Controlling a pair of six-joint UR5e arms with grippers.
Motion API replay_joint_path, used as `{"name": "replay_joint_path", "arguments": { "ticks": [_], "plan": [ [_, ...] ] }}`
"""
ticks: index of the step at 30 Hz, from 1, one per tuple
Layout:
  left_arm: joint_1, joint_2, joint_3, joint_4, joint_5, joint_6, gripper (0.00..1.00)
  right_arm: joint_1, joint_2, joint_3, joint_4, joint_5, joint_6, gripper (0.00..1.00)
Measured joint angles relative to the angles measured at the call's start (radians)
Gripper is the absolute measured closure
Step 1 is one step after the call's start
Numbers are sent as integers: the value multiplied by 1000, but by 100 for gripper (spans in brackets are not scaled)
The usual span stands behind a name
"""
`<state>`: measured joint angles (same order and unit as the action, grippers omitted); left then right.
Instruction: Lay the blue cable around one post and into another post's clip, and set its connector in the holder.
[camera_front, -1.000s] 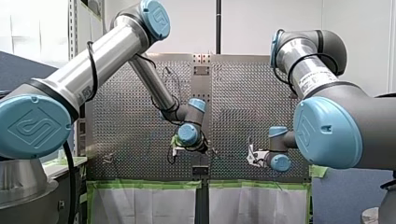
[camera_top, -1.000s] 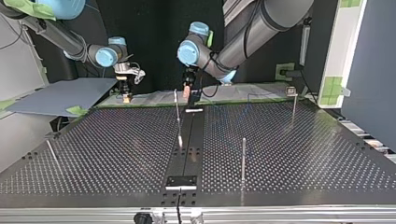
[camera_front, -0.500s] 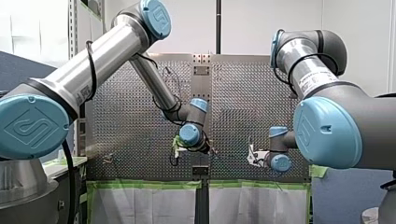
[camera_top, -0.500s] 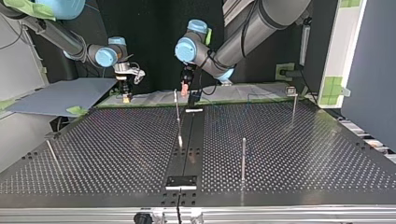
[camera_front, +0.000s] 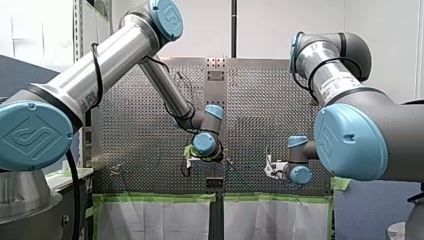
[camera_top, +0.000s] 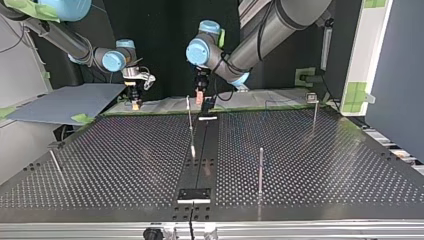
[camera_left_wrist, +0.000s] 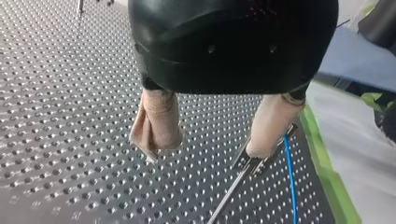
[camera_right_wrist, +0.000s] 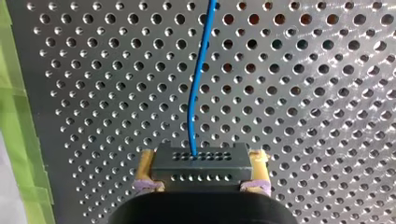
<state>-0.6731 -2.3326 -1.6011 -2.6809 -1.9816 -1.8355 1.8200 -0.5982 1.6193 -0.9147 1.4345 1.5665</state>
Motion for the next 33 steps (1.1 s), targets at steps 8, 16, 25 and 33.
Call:
{"name": "replay_joint_path", "arguments": {
  "ticks": [8, 16, 25, 33],
  "plan": [
    [-5, 0, 0, 0, -74, 0, 0, 0, 1, 0, 0, -2, 0, 100],
    [-5, 0, 0, 2, -79, 1, 0, 0, 1, 0, -1, -2, 0, 100],
    [-8, 0, 0, 63, 6, -8, 0, 0, 2, 0, -1, -2, 0, 100],
    [-8, 0, 0, 87, 92, -34, 0, 0, 2, 0, -1, -2, -1, 100]
  ]
}}
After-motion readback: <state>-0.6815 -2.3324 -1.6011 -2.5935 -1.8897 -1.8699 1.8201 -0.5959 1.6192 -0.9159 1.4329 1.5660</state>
